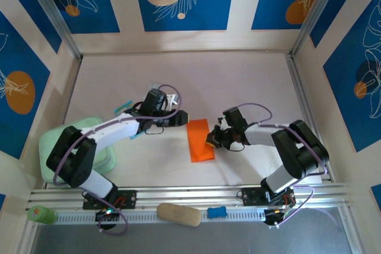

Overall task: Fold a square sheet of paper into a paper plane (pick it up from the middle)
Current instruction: Fold the triangle a second time at the center of the table.

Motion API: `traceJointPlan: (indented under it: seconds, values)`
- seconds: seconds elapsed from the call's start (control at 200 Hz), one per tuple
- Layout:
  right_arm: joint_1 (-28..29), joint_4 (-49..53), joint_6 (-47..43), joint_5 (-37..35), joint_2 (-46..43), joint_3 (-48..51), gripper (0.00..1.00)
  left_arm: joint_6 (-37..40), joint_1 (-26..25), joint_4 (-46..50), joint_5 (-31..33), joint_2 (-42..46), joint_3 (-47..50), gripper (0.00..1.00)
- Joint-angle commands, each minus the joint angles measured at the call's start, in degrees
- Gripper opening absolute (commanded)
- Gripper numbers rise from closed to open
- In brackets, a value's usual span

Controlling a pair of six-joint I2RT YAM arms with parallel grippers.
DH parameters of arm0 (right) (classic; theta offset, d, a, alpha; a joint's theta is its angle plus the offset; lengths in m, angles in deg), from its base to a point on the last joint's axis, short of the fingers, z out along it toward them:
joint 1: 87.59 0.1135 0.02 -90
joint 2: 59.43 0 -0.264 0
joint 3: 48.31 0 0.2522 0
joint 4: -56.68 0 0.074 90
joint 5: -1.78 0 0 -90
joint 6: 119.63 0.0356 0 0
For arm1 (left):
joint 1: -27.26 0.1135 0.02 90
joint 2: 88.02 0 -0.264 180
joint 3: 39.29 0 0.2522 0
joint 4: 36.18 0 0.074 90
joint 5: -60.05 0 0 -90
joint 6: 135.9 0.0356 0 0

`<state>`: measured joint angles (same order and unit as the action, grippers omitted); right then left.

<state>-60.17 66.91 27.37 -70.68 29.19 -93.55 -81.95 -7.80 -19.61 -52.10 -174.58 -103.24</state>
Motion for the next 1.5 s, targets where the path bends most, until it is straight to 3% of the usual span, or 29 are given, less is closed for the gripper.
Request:
traceJointPlan:
  seconds: [0.0,0.29,0.555,0.72,0.87,0.98,1.1,1.28,1.425,1.495]
  values:
    - [0.7,-3.6,5.9,-3.1,-0.6,0.5,0.05,2.0,-0.4,-2.2,3.7,2.5,2.9,0.44]
    - [2.5,7.0,-4.2,-2.0,2.8,-5.8,0.12,2.9,-0.4,-3.2,2.4,3.6,4.7,0.43]
    - [2.5,15.2,-9.0,-6.2,5.4,-8.8,0.05,2.9,-0.7,-5.3,4.1,6.1,9.0,0.41]
    - [2.7,11.4,-7.8,-3.2,5.6,-8.6,0.07,2.3,-1.3,-6.8,3.6,6.8,11.4,0.4]
    - [2.3,4.3,-7.4,2.5,3.9,-7.3,0.2,3.0,-2.4,-7.5,2.7,6.8,12.2,0.41]
    - [2.2,3.9,-8.6,4.8,3.0,-7.8,0.21,4.1,-3.4,-8.1,-1.8,6.0,12.1,0.39]
    - [2.1,5.2,-10.4,2.7,2.5,-7.6,0.15,4.8,-5.4,-7.6,-5.0,3.1,11.2,0.26]
    - [1.8,3.4,-10.4,4.1,2.3,-6.7,0.18,6.7,-10.5,-8.0,-2.0,2.4,11.6,0.26]
    - [1.4,2.2,-10.4,5.6,1.6,-6.3,0.13,14.3,-19.0,-9.7,10.3,4.7,13.3,0.35]
    - [1.3,2.9,-10.5,5.7,1.9,-6.6,0.09,19.2,-23.2,-13.7,16.7,6.6,15.7,0.45]
